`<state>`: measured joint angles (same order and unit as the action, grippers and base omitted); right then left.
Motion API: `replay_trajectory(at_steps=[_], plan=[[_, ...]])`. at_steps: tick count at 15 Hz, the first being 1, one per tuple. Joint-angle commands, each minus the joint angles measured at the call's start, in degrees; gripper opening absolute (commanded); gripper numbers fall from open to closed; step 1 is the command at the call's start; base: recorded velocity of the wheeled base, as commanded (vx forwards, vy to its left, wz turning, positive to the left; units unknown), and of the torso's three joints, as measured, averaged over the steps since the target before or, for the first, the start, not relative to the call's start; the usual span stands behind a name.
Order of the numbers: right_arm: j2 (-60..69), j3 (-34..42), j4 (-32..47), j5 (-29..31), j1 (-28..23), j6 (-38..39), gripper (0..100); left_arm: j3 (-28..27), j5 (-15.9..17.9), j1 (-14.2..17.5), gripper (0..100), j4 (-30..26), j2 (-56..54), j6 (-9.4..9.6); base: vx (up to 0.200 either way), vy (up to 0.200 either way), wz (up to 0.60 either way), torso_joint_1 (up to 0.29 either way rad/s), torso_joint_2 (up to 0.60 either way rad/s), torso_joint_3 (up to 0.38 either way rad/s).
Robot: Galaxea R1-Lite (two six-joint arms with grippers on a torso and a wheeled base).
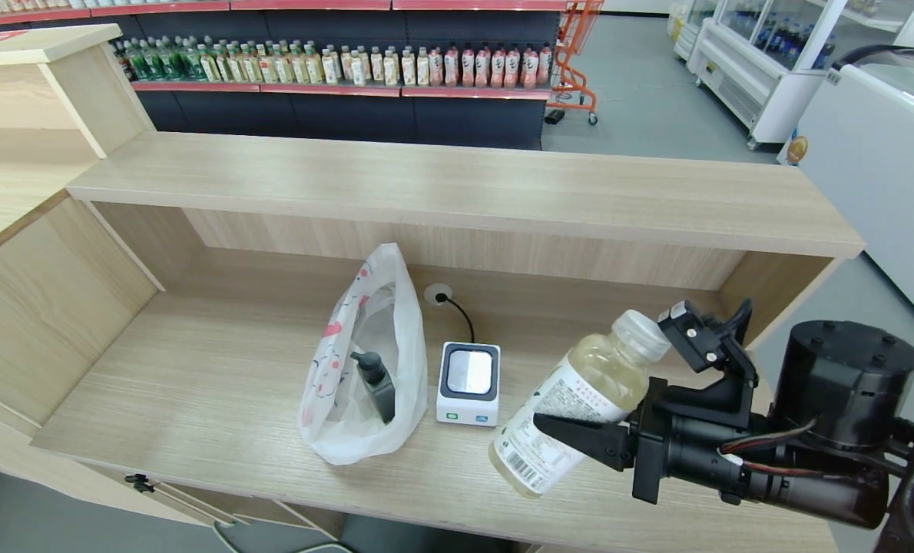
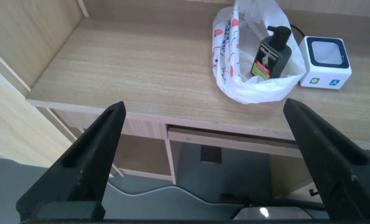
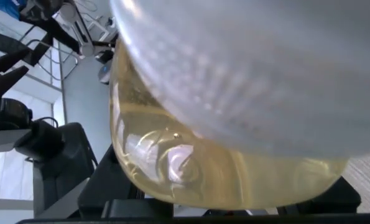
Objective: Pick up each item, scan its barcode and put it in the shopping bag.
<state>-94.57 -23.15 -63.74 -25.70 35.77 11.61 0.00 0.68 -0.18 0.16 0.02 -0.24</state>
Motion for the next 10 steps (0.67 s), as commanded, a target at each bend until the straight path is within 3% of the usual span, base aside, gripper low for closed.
replay_trajectory(at_steps=[1, 10], plan=[[0.62, -0.49, 0.55, 0.74, 1.59, 0.17, 0, 0.0, 0.02, 0.01, 100, 0.02, -0.02, -0.02, 0.0, 0.0, 0.0, 0.0, 0.0, 0.0], [1.94, -0.32, 3.28, 1.18, 7.65, 4.57, 0, 0.0, 0.02, 0.01, 100, 0.02, -0.02, -0.02, 0.0, 0.0, 0.0, 0.0, 0.0, 0.0]])
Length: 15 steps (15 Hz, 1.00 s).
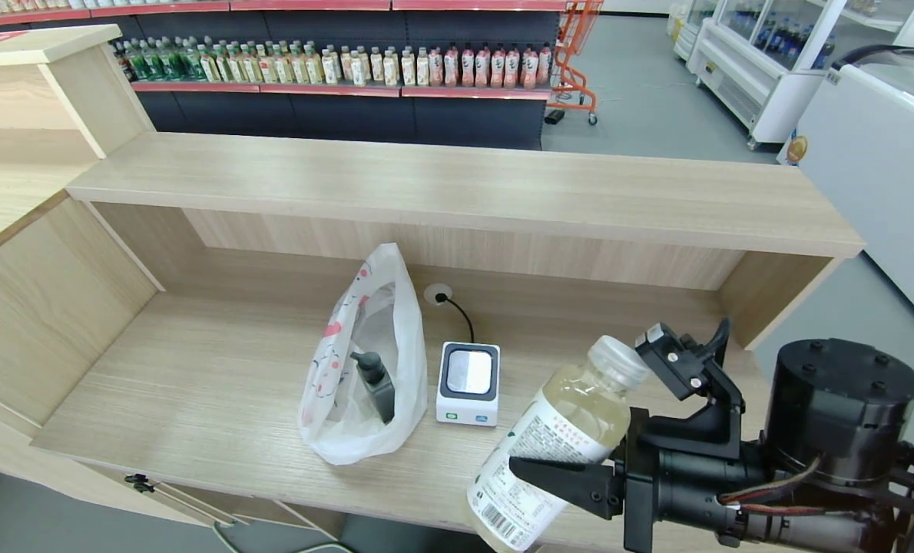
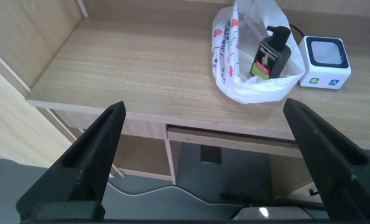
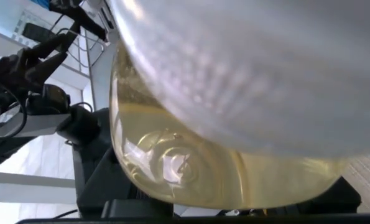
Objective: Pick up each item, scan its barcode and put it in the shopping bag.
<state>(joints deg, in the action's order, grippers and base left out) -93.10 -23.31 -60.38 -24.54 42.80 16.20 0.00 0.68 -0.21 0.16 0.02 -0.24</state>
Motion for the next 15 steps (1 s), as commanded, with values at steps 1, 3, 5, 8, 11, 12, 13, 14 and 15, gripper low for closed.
replay_trajectory(at_steps=[1, 3, 5, 8, 11, 12, 13, 14, 15], plan=[[-0.06, -0.51, 0.09, 0.02, 0.79, 0.23, 0, 0.0, 0.02, 0.03, 100, 0.02, -0.02, -0.02, 0.0, 0.0, 0.0, 0.0, 0.0, 0.0], [-0.5, -2.09, 0.17, 0.11, 0.79, 1.46, 0, 0.0, 0.02, 0.03, 100, 0.02, -0.02, -0.02, 0.0, 0.0, 0.0, 0.0, 0.0, 0.0], [-0.5, -3.59, 0.88, 0.19, 0.7, 3.93, 0, 0.0, 0.02, 0.03, 100, 0.02, -0.02, -0.02, 0.0, 0.0, 0.0, 0.0, 0.0, 0.0], [-0.59, -3.85, 2.28, 0.98, 0.7, 4.98, 0, 0.0, 0.02, 0.03, 100, 0.02, -0.02, -0.02, 0.0, 0.0, 0.0, 0.0, 0.0, 0.0], [-0.68, -3.94, 2.28, 1.07, 0.53, 7.53, 0, 0.0, 0.02, 0.03, 100, 0.02, -0.02, -0.02, 0.0, 0.0, 0.0, 0.0, 0.0, 0.0], [-0.86, -4.03, 2.28, 1.07, 0.53, 7.79, 0, 0.0, 0.02, 0.03, 100, 0.02, -0.02, -0.02, 0.0, 0.0, 0.0, 0.0, 0.0, 0.0], [-0.94, -4.11, 2.28, 1.07, 0.53, 7.97, 0, 0.0, 0.02, 0.03, 100, 0.02, -0.02, -0.02, 0.0, 0.0, 0.0, 0.0, 0.0, 0.0], [-0.94, -4.11, 2.28, 1.07, 0.53, 8.23, 0, 0.0, 0.02, -0.06, 100, 0.02, -0.02, -0.02, 0.0, 0.0, 0.0, 0.0, 0.0, 0.0], [-0.77, -4.29, 2.28, 1.07, 0.53, 9.29, 0, 0.0, 0.02, 0.03, 100, 0.02, -0.02, -0.02, 0.0, 0.0, 0.0, 0.0, 0.0, 0.0]])
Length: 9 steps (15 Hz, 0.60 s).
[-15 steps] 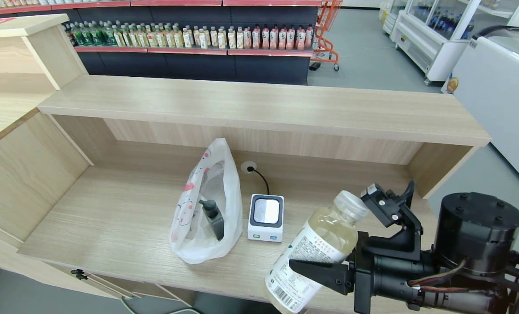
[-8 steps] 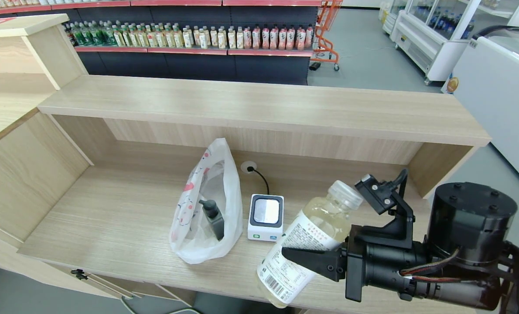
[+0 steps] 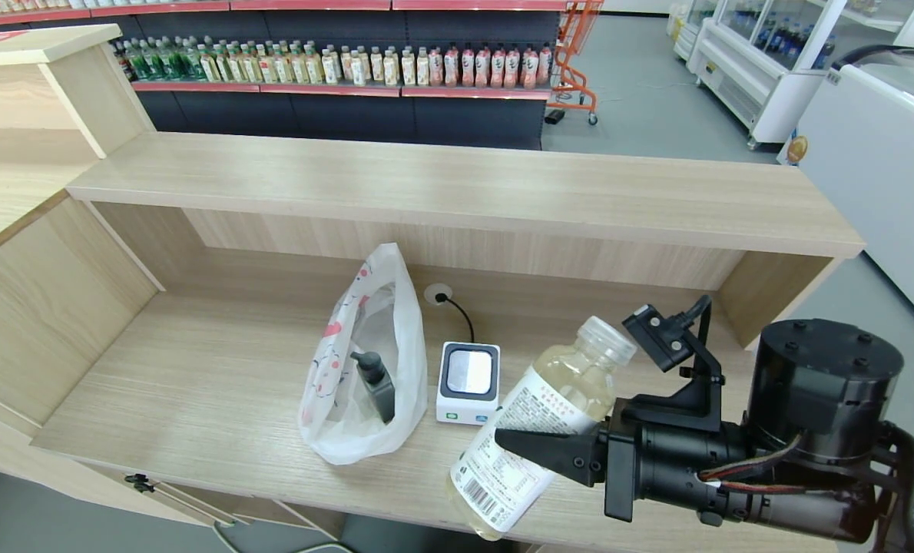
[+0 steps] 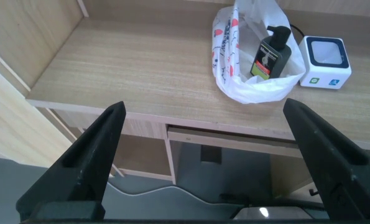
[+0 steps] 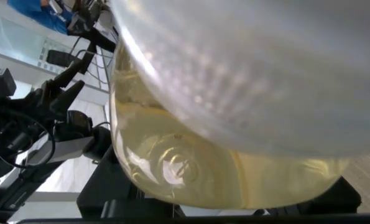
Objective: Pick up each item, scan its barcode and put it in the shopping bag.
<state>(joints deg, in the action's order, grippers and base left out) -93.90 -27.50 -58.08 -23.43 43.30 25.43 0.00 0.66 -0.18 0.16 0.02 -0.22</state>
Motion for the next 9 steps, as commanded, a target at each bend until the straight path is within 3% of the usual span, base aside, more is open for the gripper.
replay_trajectory(at_steps=[1, 9], plan=[[-0.05, -0.36, -0.11, -0.04, 0.03, 0.76, 0, 0.0, -0.04, 0.01, 100, 0.02, -0.02, -0.04, 0.0, 0.0, 0.0, 0.0, 0.0, 0.0], [-0.05, -0.71, -0.72, 0.14, 0.12, 2.08, 0, 0.0, 0.04, 0.01, 100, 0.02, -0.02, -0.04, 0.0, 0.0, 0.0, 0.0, 0.0, 0.0]])
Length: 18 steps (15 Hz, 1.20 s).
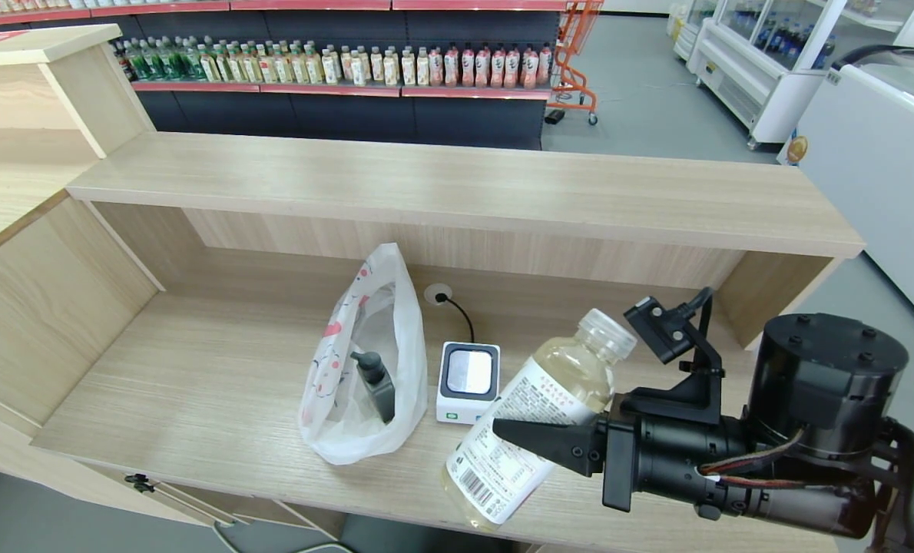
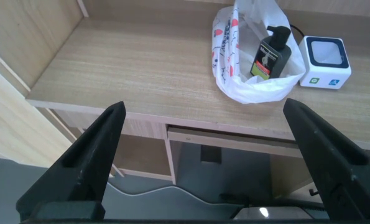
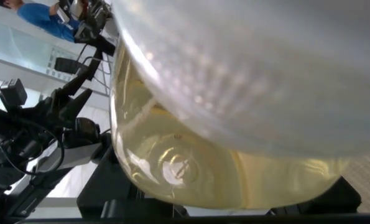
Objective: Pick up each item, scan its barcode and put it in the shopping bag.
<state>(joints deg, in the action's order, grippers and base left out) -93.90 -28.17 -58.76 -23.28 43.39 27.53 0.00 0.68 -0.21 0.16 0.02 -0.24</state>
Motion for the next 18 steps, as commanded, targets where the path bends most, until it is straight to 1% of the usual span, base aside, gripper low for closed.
replay_trajectory(at_steps=[1, 9, 12, 13, 14, 16, 18], plan=[[-0.05, 0.05, -0.04, -0.01, 0.03, -0.02, 0, 0.0, 0.02, -0.06, 100, 0.02, -0.02, -0.02, 0.0, 0.0, 0.0, 0.0, 0.0, 0.0], [0.21, 0.05, -0.04, 0.08, 0.03, -0.1, 0, 0.0, 0.02, 0.03, 100, 0.02, -0.02, -0.02, 0.0, 0.0, 0.0, 0.0, 0.0, 0.0], [0.48, -0.48, -0.13, 0.7, -0.41, -1.77, 0, 0.0, 0.02, -0.06, 100, 0.02, -0.02, -0.02, 0.0, 0.0, 0.0, 0.0, 0.0, 0.0], [1.0, -1.36, -0.04, 0.78, -1.37, -7.84, 0, 0.0, -0.07, 0.03, 100, 0.02, -0.02, -0.02, 0.0, 0.0, 0.0, 0.0, 0.0, 0.0], [1.53, -0.83, 0.05, 1.49, -2.96, -19.79, 0, 0.0, 0.02, 0.03, 100, 0.02, -0.02, -0.02, 0.0, 0.0, 0.0, 0.0, 0.0, 0.0], [1.71, -0.83, -0.13, 6.15, -6.56, -39.83, 0, 0.0, -0.07, 0.03, 100, 0.02, -0.02, -0.02, 0.0, 0.0, 0.0, 0.0, 0.0, 0.0], [2.06, -2.06, 0.58, 6.76, -11.04, -55.56, 0, 0.0, 0.02, 0.03, 100, 0.02, -0.02, -0.02, 0.0, 0.0, 0.0, 0.0, 0.0, 0.0]])
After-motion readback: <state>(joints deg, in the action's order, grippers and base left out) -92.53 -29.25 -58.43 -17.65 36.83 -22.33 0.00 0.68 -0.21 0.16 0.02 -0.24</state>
